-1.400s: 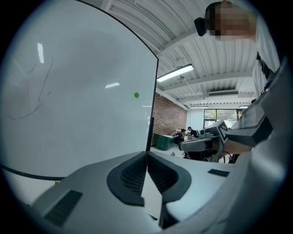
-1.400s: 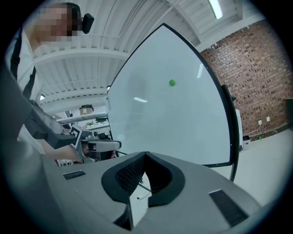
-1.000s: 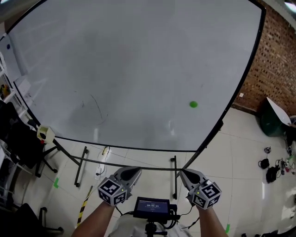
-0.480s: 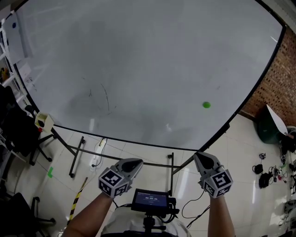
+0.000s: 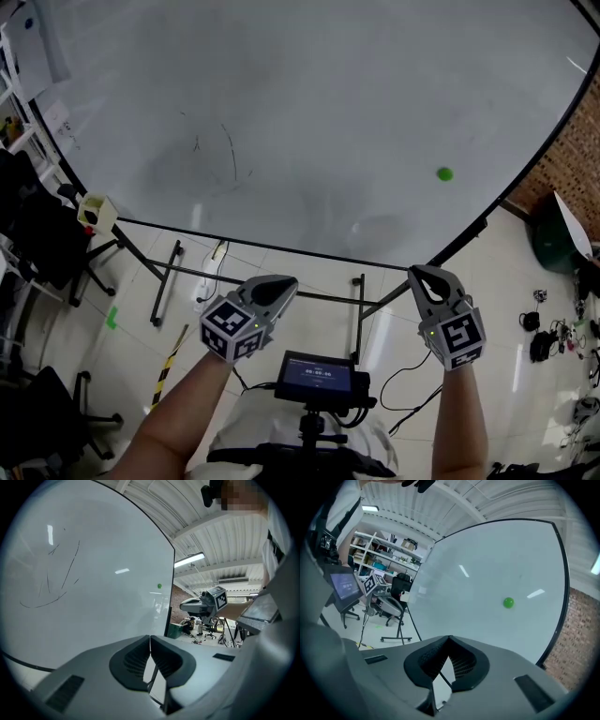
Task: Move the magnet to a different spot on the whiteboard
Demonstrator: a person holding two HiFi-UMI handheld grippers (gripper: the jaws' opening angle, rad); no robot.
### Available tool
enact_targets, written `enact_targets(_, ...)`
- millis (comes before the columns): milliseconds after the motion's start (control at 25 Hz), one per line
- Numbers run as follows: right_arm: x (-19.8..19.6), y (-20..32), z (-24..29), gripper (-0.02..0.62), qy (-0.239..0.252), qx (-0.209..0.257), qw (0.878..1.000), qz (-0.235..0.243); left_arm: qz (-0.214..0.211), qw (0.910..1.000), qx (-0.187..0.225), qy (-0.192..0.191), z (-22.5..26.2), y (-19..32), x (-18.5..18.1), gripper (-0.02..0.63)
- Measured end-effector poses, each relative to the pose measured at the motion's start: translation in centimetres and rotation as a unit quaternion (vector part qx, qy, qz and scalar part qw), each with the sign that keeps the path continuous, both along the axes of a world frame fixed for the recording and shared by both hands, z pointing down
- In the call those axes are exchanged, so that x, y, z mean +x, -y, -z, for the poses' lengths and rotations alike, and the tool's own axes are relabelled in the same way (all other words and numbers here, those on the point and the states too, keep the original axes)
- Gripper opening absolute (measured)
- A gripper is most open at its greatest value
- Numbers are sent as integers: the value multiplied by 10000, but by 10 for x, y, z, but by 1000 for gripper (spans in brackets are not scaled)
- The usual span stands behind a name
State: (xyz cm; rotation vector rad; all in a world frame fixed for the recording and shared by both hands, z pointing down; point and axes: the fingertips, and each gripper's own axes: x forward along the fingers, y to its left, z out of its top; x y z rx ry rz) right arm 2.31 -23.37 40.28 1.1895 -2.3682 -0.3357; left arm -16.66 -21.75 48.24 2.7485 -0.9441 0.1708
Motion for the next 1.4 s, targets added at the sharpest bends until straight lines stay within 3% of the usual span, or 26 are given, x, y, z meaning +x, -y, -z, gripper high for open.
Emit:
enact_targets(800,-9,53,30,25,-475,467,9978,-3,63,9998,130,-152,9,17,-5,32)
enact_targets(1200,30,91,40,26,-1624,638,9834,-503,-21,9996,194,-203,15,41,22,32)
enact_targets(1320,37,100,47,26,-2236,831,9701,-455,-45,9996,185,-192,15,47,31,32)
enact_targets(1400,41,106,52,28,-2835,1012,9528,-407,-65,9996,197,-175,15,52,36,32)
